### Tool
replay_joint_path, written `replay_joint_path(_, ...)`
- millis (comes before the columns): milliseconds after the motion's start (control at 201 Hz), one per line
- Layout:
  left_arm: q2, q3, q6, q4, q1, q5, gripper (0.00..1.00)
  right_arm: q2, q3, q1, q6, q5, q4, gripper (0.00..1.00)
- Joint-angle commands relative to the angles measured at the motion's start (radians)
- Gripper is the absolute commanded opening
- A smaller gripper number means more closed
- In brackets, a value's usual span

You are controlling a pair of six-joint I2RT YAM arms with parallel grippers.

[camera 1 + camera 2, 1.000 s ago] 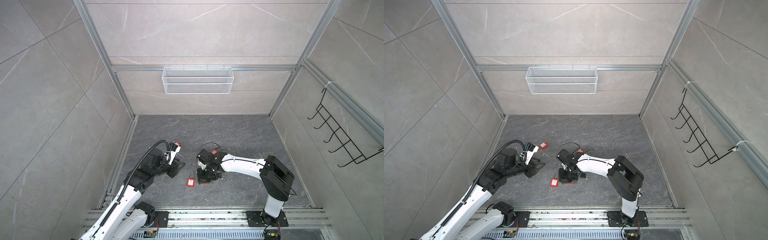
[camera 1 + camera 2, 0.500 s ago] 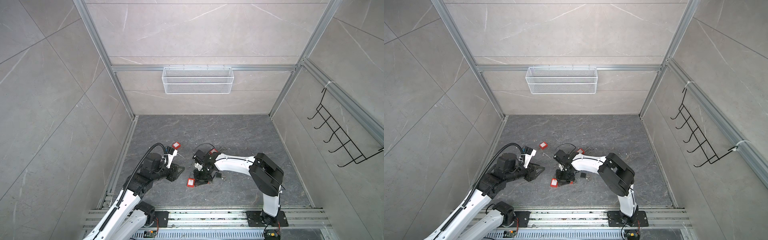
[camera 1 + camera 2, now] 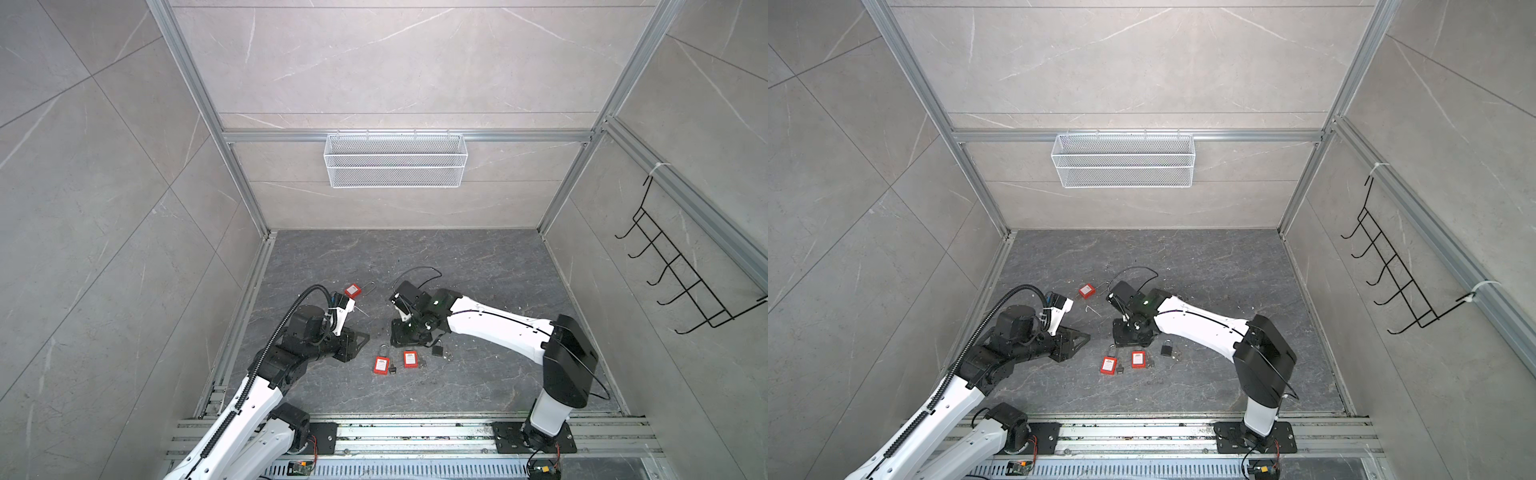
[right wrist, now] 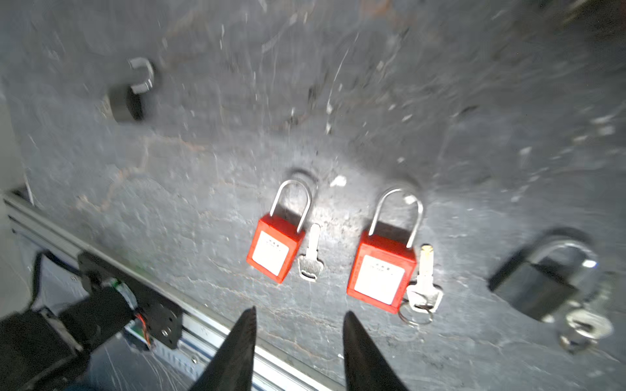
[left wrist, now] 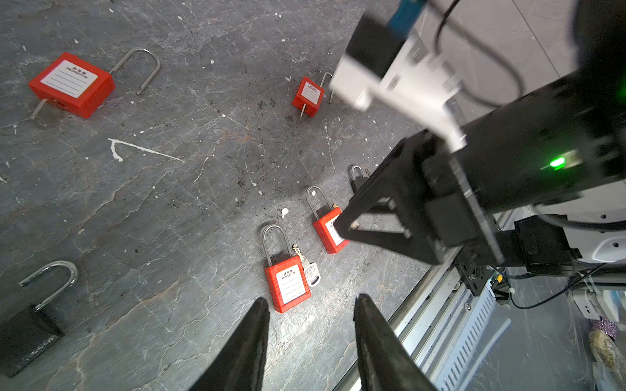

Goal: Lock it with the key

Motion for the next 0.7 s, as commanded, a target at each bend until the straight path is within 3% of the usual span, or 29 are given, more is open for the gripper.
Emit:
replay_joint_path(0,0.02,0.026,0.018,0.047,-0.001,-0.011,0.44,-0.02,0.025,-0.051,0.027,0.244,-0.089,0.65)
replay_joint_path(105,0.038,0.035,0.059,0.07,-0.003,-0.044,0.44,-0.017,0.011,-0.116,0.1,0.266,-0.04,0.77)
replay_joint_path(433,0.148,0.034,0.142,0.169,-0.007,-0.054,0.44,0.137,0.055,-0.279,0.273,0.204,0.047,0.78)
replay_joint_path(697,0.203,0.012,0.181,0.183,-0.008,-0.035,0.42,0.259,0.132,-0.299,0.295,0.193,0.057,0.83)
